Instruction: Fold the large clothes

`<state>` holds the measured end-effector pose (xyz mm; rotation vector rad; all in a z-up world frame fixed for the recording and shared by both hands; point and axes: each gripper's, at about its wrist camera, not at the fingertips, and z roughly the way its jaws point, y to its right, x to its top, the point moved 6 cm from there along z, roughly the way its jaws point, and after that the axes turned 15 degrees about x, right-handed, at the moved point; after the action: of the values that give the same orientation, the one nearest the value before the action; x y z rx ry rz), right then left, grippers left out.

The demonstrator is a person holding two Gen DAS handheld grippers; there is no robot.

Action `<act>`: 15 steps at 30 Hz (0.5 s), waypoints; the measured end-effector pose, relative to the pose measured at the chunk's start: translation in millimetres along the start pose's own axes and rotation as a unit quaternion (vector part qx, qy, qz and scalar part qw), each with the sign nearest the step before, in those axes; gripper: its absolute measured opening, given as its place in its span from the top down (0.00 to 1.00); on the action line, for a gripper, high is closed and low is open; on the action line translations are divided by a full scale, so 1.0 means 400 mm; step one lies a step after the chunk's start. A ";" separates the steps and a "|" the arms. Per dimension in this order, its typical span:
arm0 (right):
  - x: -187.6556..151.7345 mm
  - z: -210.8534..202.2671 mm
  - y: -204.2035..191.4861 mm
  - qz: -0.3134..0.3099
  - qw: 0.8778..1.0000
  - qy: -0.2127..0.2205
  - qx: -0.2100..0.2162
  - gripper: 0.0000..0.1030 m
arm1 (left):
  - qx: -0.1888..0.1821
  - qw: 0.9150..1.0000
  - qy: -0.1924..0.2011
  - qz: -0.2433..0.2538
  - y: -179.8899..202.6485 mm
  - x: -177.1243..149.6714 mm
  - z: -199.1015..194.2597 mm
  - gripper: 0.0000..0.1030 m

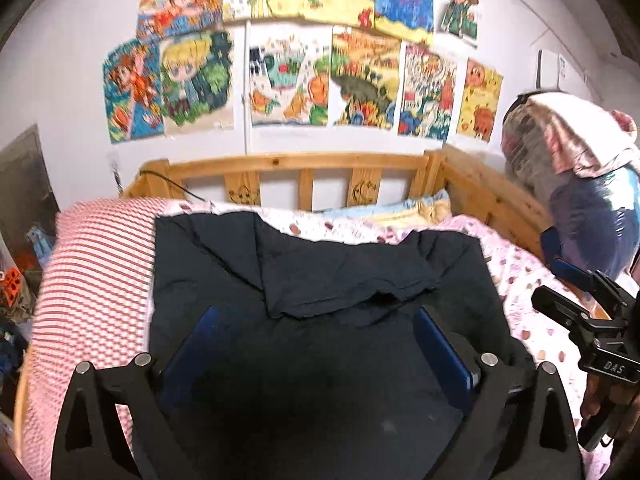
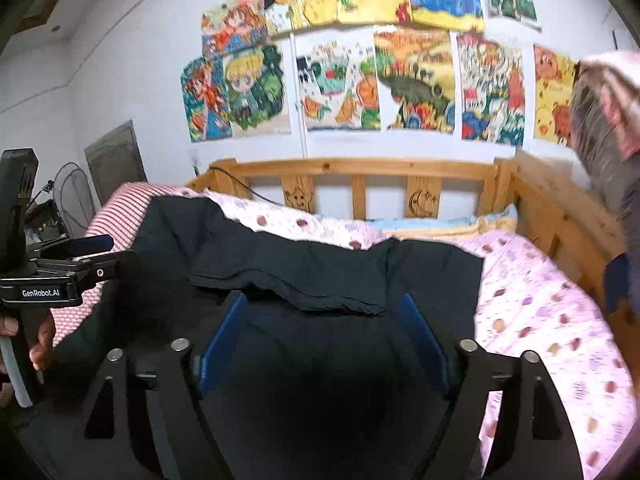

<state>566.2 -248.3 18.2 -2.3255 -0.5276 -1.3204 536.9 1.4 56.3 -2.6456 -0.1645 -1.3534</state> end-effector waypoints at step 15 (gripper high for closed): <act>0.013 -0.349 -0.157 -0.021 0.999 0.045 -0.016 0.11 | -0.003 0.998 0.061 0.017 -0.043 -0.064 -0.384 0.00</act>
<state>436.9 -267.9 98.0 -2.2781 -0.5340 -1.4565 397.2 -12.3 125.6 -2.5487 -0.0984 -1.5026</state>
